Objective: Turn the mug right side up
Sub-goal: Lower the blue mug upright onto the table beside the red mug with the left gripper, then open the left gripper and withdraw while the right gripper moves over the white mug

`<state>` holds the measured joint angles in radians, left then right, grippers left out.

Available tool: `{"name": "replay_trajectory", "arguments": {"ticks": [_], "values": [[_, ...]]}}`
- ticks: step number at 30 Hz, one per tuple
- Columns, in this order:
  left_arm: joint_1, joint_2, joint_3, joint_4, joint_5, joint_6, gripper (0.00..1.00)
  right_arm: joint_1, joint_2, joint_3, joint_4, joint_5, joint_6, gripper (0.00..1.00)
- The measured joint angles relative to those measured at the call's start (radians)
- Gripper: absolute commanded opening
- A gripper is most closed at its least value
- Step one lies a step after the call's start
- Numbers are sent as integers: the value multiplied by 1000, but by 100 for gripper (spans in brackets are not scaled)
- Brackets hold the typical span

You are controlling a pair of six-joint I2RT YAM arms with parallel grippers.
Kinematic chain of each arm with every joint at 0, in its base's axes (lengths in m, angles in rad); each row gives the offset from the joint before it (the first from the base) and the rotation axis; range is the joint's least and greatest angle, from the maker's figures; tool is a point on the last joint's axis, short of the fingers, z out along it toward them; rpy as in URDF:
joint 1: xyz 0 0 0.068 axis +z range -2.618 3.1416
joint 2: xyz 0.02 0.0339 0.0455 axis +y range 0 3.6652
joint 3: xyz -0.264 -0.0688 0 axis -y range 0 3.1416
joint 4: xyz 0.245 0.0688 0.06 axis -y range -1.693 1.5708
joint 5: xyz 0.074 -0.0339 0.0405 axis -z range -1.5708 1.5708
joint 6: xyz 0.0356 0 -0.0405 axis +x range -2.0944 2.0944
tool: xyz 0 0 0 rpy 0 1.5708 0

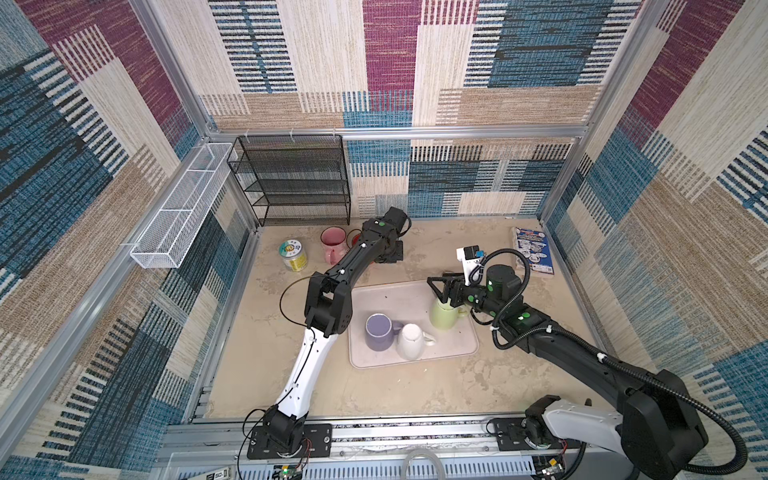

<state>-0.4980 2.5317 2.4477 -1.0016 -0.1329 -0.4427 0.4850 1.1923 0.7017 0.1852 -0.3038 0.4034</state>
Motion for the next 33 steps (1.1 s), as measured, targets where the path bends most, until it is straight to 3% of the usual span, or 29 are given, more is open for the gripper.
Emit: {"name": "replay_trajectory", "arguments": {"ticks": [16,27,33], "values": [[-2,-15,-4,-14,-26,0,22,0,6,4,-7,0,0,71],[-2,-19,-4,-12,-44,0,27,0,6,20,-31,0,0,72],[-6,-55,-4,-12,-45,1,52,0,-2,31,-50,1,-1,74]]}}
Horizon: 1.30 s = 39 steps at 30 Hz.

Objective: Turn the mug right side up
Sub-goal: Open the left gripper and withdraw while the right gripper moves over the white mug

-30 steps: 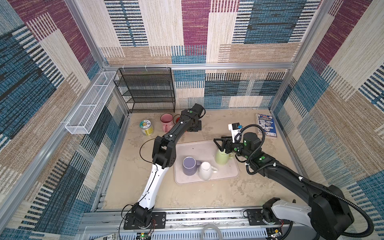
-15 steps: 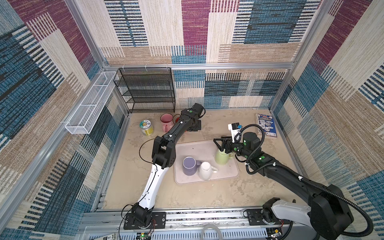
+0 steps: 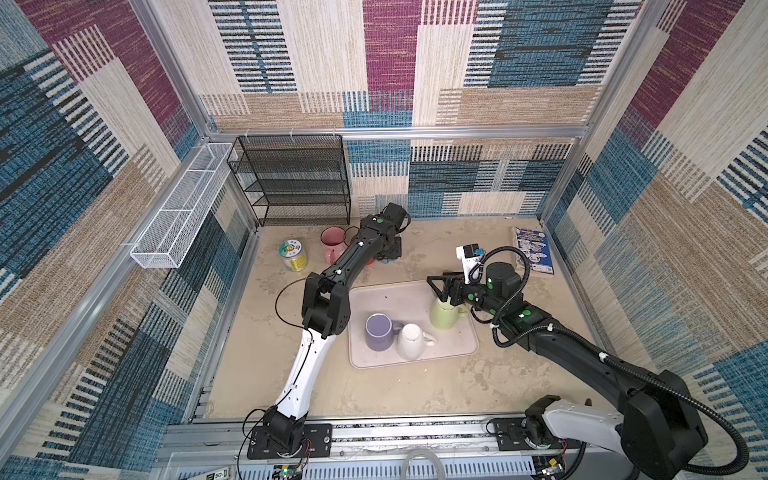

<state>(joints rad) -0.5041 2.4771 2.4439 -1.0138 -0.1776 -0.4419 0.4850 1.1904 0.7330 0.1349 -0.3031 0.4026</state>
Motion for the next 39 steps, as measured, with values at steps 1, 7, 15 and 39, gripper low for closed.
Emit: {"name": "replay_trajectory", "arguments": {"ticks": [1,7,15,39], "values": [[-1,-10,-1,0,0,0,53,0,-2,0,-3,0,0,75],[-10,-71,-13,0,2,0,63,0,-4,37,-71,0,-25,79],[-27,-198,-71,0,32,0,75,0,2,148,-203,-42,-103,78],[-46,-878,-729,156,79,-34,99,154,29,100,-430,-30,-197,75]]}}
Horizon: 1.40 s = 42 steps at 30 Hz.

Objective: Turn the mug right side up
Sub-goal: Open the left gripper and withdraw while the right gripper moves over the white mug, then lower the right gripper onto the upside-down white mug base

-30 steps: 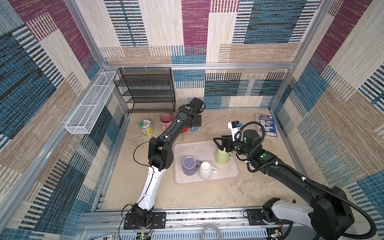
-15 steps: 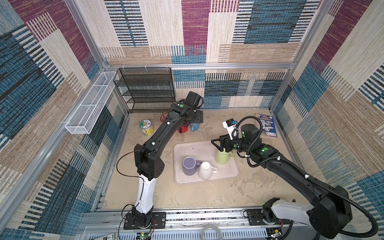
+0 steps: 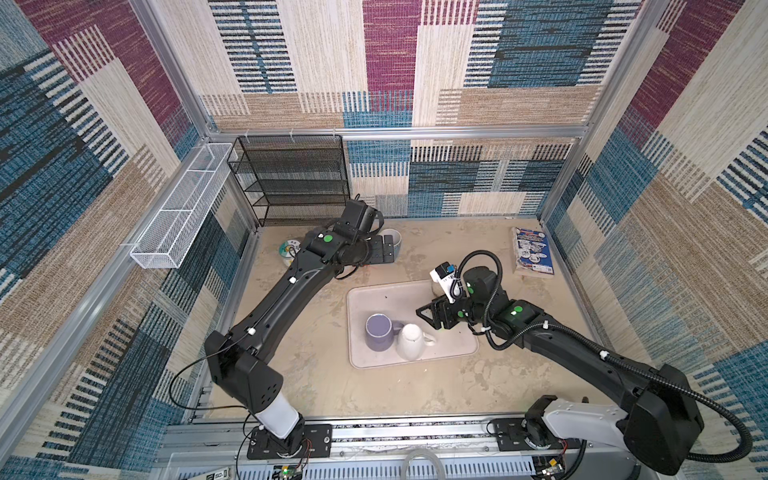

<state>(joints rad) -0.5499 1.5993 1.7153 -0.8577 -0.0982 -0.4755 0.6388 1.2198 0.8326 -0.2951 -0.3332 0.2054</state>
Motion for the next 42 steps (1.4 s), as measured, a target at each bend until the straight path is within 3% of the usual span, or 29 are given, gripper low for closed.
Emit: {"name": "replay_trajectory", "arguments": {"ticks": [13,20,30,42], "values": [[0,-316,-303,61,0,5,98,86,-42,-124,-9,31,-5,86],[0,-436,-404,66,-3,15,98,145,-11,-123,-8,83,-24,87],[0,-472,-470,67,-5,34,98,188,89,-79,-8,135,-53,86],[1,-473,-502,72,-11,35,97,214,154,-60,-10,154,-79,74]]}}
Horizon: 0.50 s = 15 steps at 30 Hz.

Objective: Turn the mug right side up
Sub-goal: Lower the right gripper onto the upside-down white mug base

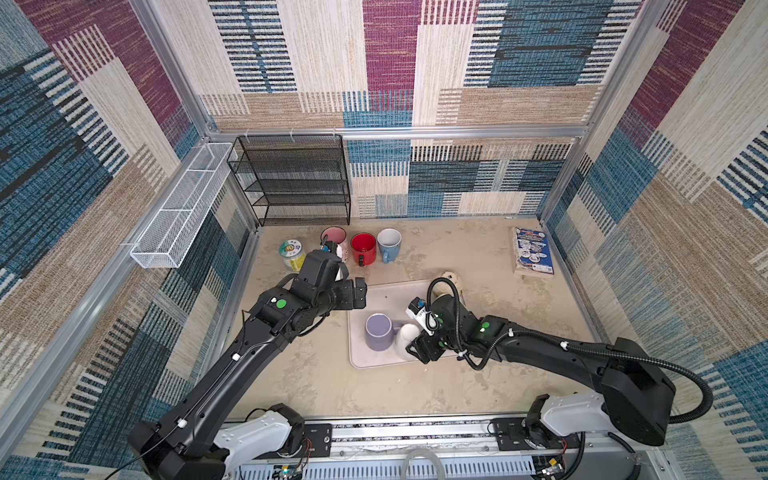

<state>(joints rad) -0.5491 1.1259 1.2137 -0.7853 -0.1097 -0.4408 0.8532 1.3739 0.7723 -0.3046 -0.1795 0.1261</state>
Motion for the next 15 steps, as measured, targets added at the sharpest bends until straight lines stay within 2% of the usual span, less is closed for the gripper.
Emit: {"name": "replay_trajectory", "arguments": {"ticks": [15], "values": [[2,-10,-34,18,-16,3,97,11,56,43,-7,49,-3,51]]}}
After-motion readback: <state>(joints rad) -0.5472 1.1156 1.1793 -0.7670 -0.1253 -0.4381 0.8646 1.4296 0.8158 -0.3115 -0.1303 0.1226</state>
